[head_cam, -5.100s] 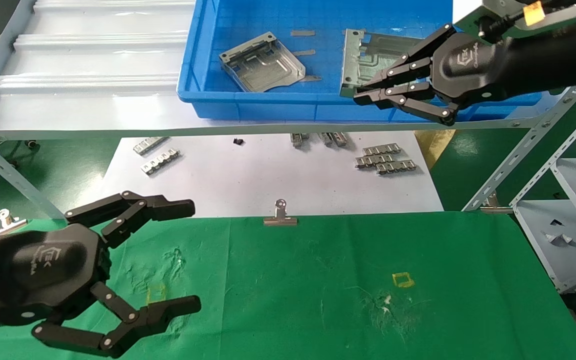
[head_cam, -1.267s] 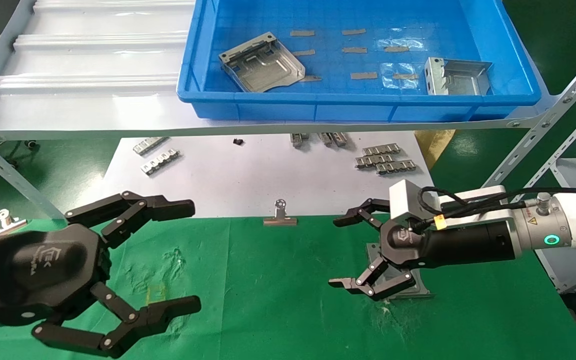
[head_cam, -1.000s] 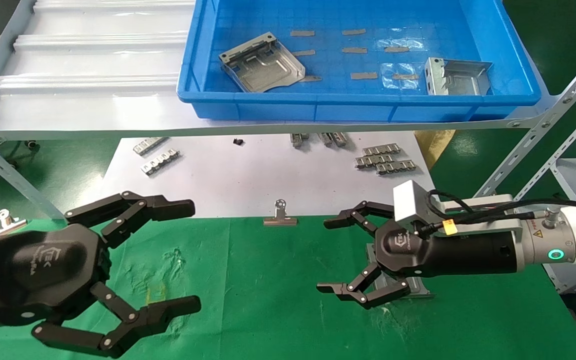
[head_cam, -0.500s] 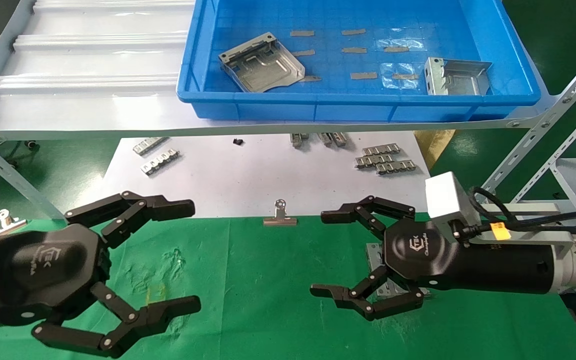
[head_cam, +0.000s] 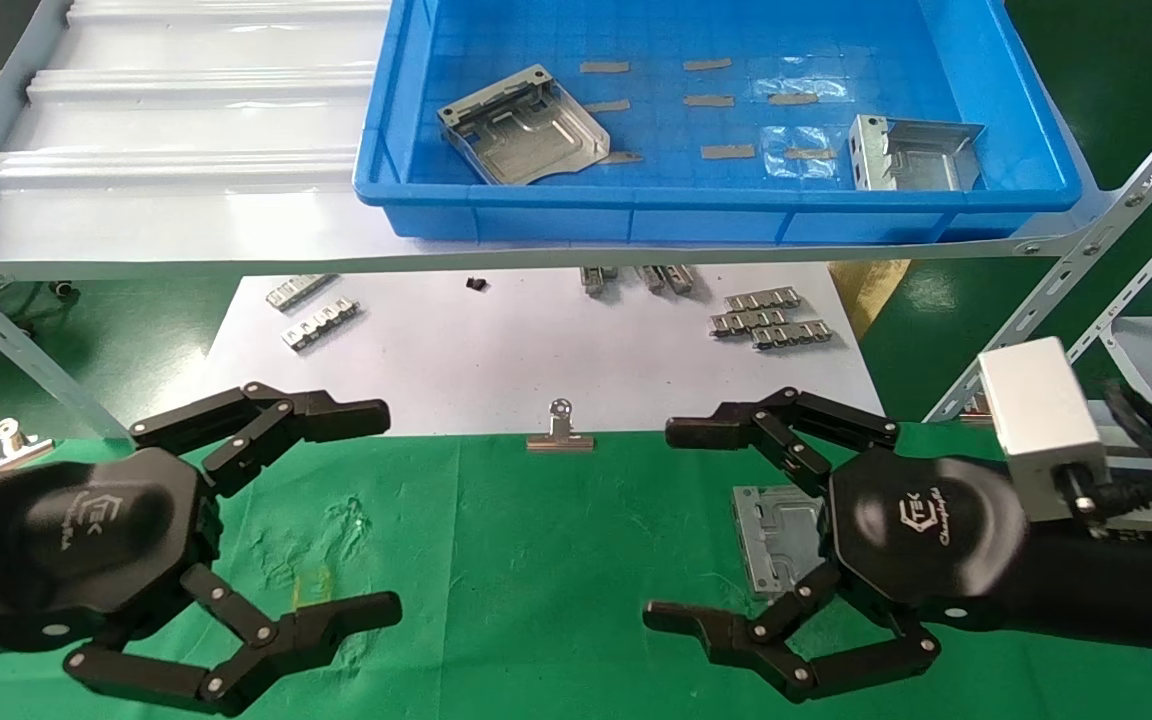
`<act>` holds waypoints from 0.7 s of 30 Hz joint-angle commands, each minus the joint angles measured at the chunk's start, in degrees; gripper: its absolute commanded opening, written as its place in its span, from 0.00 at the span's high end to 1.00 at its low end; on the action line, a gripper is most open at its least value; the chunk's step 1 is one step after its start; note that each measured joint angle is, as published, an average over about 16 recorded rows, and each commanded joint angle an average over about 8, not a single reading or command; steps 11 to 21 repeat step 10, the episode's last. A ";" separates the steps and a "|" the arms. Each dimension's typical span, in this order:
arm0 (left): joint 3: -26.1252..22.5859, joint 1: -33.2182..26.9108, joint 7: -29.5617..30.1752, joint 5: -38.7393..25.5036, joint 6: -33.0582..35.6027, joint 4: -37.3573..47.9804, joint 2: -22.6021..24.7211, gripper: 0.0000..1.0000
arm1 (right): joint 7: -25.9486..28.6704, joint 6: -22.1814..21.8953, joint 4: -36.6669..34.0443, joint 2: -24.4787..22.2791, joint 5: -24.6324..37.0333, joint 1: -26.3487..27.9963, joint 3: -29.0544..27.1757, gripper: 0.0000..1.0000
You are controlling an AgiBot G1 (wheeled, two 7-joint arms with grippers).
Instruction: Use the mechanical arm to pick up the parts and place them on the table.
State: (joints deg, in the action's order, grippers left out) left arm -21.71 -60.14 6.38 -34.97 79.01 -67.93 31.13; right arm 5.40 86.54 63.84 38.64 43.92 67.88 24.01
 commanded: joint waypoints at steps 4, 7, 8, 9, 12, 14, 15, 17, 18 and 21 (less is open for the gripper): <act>0.00 0.00 0.00 0.00 0.00 0.00 0.00 0.00 | 3.21 -0.50 5.85 -2.18 -1.24 -3.79 -4.79 0.00; 0.00 0.00 0.00 0.00 0.00 0.00 0.00 0.00 | 4.82 -0.72 8.80 -3.26 -1.86 -5.70 -7.21 0.00; 0.00 0.00 0.00 0.00 0.00 0.00 0.00 0.00 | 5.09 -0.75 9.29 -3.44 -1.97 -6.01 -7.61 0.00; 0.00 0.00 0.00 0.00 -0.01 0.00 0.00 0.00 | 5.35 -0.79 9.78 -3.62 -2.07 -6.33 -8.01 0.00; 0.00 0.00 0.00 0.00 -0.01 0.01 0.00 0.00 | 5.57 -0.81 10.18 -3.77 -2.16 -6.58 -8.34 0.00; 0.00 0.00 0.00 0.00 -0.01 0.01 0.00 0.00 | 5.57 -0.81 10.18 -3.77 -2.16 -6.58 -8.34 0.00; 0.00 0.00 0.00 0.00 -0.01 0.01 0.00 0.00 | 5.57 -0.81 10.18 -3.77 -2.16 -6.58 -8.34 0.00; 0.00 0.00 0.00 0.00 -0.01 0.01 0.00 0.00 | 5.57 -0.81 10.18 -3.77 -2.16 -6.58 -8.34 0.00; 0.00 0.00 0.00 0.00 -0.01 0.01 0.00 0.00 | 5.57 -0.81 10.18 -3.77 -2.16 -6.58 -8.34 0.00; 0.00 0.00 0.00 0.00 -0.01 0.01 0.00 0.00 | 5.57 -0.81 10.18 -3.77 -2.16 -6.58 -8.34 0.00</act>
